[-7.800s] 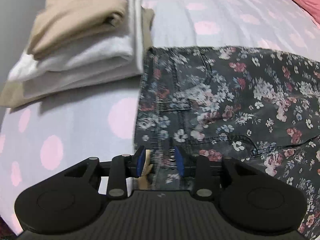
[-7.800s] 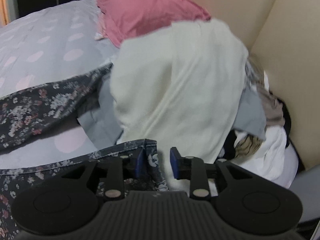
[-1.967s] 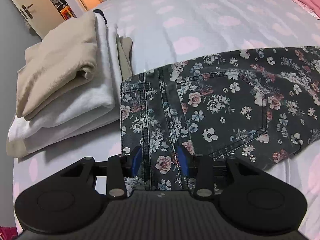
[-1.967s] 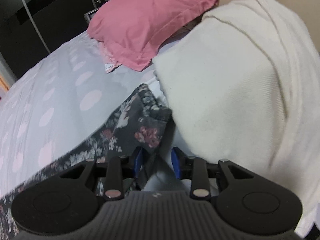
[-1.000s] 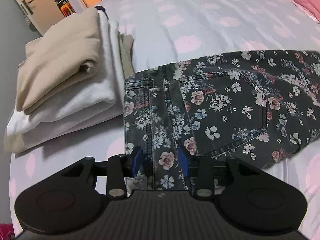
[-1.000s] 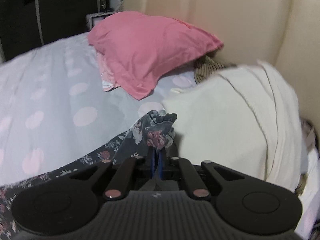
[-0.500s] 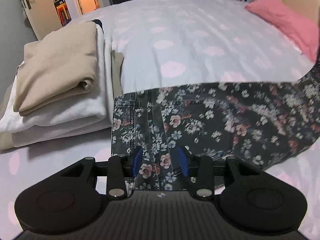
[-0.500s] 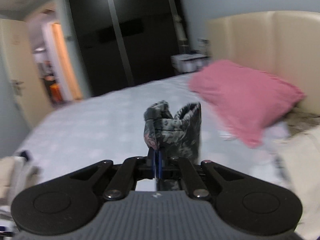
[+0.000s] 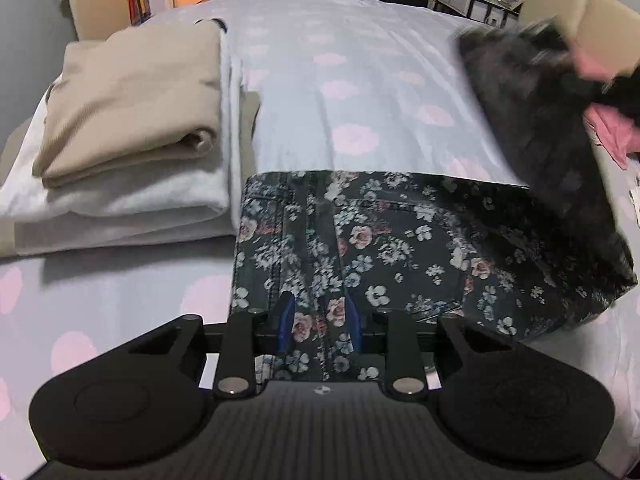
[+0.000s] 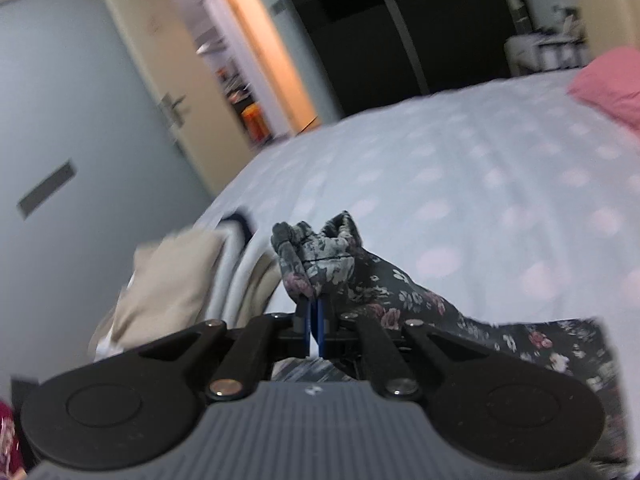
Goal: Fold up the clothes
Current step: 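Carry the hem with the right gripper onto the waistband held by the left gripper, then open the right gripper to lay the hem on the waistband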
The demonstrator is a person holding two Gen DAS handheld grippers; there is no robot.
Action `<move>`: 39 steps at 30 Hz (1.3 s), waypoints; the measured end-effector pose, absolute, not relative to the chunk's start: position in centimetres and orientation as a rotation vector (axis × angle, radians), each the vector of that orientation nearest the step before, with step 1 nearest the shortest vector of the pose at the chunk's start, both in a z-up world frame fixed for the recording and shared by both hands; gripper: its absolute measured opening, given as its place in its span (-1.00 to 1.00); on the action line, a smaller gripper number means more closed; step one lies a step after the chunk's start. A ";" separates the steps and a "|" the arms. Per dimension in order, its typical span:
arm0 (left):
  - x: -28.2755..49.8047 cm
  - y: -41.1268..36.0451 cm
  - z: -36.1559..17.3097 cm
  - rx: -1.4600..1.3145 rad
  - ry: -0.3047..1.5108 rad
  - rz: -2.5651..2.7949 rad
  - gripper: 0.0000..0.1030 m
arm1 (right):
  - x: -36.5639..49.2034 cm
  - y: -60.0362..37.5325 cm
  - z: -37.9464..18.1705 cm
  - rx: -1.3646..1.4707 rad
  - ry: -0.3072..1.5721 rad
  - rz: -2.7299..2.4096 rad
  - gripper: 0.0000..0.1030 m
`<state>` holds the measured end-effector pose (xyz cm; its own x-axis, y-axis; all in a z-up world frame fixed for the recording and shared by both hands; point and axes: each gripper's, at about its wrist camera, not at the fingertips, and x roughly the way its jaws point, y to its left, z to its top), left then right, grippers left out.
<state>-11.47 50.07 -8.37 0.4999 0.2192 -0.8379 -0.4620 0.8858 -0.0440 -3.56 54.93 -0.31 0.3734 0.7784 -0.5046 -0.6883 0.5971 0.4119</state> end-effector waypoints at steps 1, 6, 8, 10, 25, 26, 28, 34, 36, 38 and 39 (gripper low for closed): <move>-11.7 50.3 -8.5 -0.285 0.965 0.421 -0.51 | -4.7 56.4 -1.5 0.117 0.734 0.962 -0.92; -12.5 51.4 -9.5 -0.309 0.971 0.438 -0.51 | -9.4 60.8 -7.9 -0.008 0.815 1.030 -0.92; -12.7 51.7 -9.9 -0.305 0.974 0.450 -0.52 | -11.1 61.9 -9.9 -0.068 0.825 1.045 -0.92; -12.8 52.0 -10.1 -0.321 0.961 0.454 -0.52 | -12.2 62.5 -11.5 -0.126 0.833 1.054 -0.92; -8.9 53.6 -12.5 -0.583 0.916 0.360 0.12 | -14.1 61.3 -14.6 -0.345 0.828 1.252 -0.38; -8.5 53.6 -12.8 -0.594 0.920 0.361 0.12 | -14.2 60.8 -14.5 -0.348 0.822 1.255 -0.38; -7.6 53.5 -13.3 -0.605 0.938 0.364 0.15 | -14.3 59.3 -14.2 -0.341 0.823 1.271 -0.38; -5.8 52.8 -14.7 -0.603 0.955 0.361 0.02 | -14.0 54.6 -12.7 -0.409 0.805 1.311 -0.31; -5.3 52.3 -14.7 -0.571 0.955 0.374 -0.26 | -13.4 52.7 -11.7 -0.448 0.780 1.309 -0.24; -5.2 52.1 -14.6 -0.549 0.961 0.390 -0.53 | -12.6 50.6 -10.8 -0.481 0.753 1.293 -0.18; -5.2 52.0 -14.6 -0.546 0.964 0.395 -0.61 | -12.1 49.6 -10.5 -0.497 0.740 1.279 -0.14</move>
